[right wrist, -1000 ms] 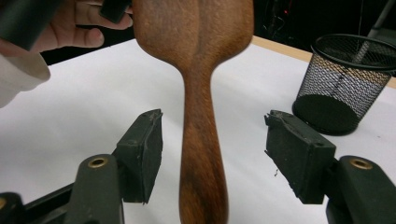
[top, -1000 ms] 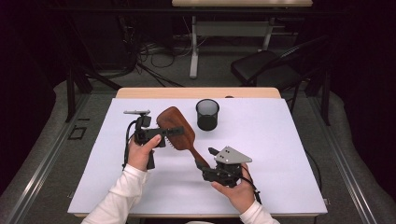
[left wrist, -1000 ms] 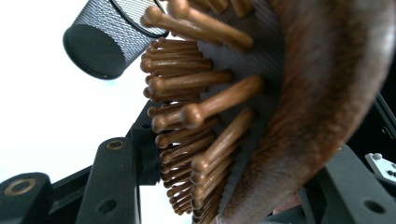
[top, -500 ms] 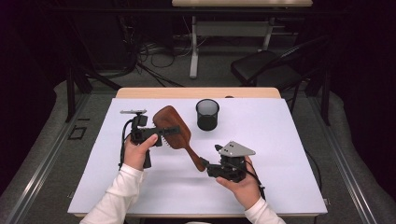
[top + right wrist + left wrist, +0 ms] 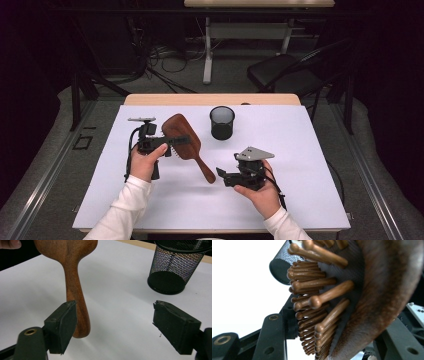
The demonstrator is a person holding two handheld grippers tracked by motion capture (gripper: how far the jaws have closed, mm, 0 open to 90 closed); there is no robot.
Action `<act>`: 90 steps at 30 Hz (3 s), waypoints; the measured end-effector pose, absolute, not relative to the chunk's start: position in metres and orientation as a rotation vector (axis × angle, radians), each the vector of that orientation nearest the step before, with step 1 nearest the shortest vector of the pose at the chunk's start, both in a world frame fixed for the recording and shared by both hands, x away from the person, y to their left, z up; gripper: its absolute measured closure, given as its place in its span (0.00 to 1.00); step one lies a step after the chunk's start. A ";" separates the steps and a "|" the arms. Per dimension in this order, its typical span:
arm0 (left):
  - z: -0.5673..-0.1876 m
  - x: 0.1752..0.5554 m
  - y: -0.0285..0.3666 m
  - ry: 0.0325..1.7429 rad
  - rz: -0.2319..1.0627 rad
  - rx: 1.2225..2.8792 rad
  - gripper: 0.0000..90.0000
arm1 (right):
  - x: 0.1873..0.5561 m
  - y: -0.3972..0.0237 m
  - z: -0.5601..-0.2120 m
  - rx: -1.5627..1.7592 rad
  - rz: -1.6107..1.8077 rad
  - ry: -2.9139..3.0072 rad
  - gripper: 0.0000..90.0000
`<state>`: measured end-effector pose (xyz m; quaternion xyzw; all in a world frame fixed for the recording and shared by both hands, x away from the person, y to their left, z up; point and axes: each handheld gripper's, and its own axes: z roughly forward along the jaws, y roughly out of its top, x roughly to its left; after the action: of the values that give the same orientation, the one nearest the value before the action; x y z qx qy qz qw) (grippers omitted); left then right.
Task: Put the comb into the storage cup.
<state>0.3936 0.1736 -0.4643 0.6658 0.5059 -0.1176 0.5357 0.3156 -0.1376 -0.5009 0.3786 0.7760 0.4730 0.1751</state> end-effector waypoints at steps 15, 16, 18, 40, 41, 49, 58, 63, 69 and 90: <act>-0.450 0.397 0.181 1.215 -0.227 1.657 0.54 | 0.320 -0.138 -0.500 1.097 1.335 2.213 0.17; -0.449 0.397 0.182 1.214 -0.227 1.655 0.54 | 0.320 -0.138 -0.500 1.097 1.336 2.211 0.17; -0.447 0.398 0.181 1.222 -0.238 1.653 0.54 | 0.320 -0.139 -0.499 1.101 1.345 2.203 0.17; -0.424 0.403 0.166 1.180 -0.120 1.800 0.53 | 0.321 -0.145 -0.495 1.123 1.357 2.190 0.16; -0.422 0.403 0.166 1.181 -0.111 1.801 0.53 | 0.321 -0.145 -0.495 1.131 1.360 2.189 0.16; -0.418 0.406 0.166 1.177 -0.051 1.806 0.53 | 0.322 -0.146 -0.495 1.135 1.360 2.187 0.16; -0.409 0.410 0.164 1.151 0.005 1.818 0.53 | 0.322 -0.147 -0.495 1.134 1.357 2.185 0.16; -0.400 0.415 0.163 1.152 0.018 1.803 0.53 | 0.322 -0.148 -0.495 1.138 1.355 2.185 0.16; -0.388 0.425 0.159 1.142 0.021 1.820 0.53 | 0.322 -0.149 -0.494 1.144 1.354 2.179 0.16; -0.375 0.448 0.142 1.187 0.110 1.896 0.53 | 0.322 -0.154 -0.492 1.174 1.362 2.166 0.16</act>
<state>0.4476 0.1417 -0.3752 0.7619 0.4771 0.0441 0.4358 0.3224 -0.1537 -0.4921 0.4116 0.7591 0.4774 0.1626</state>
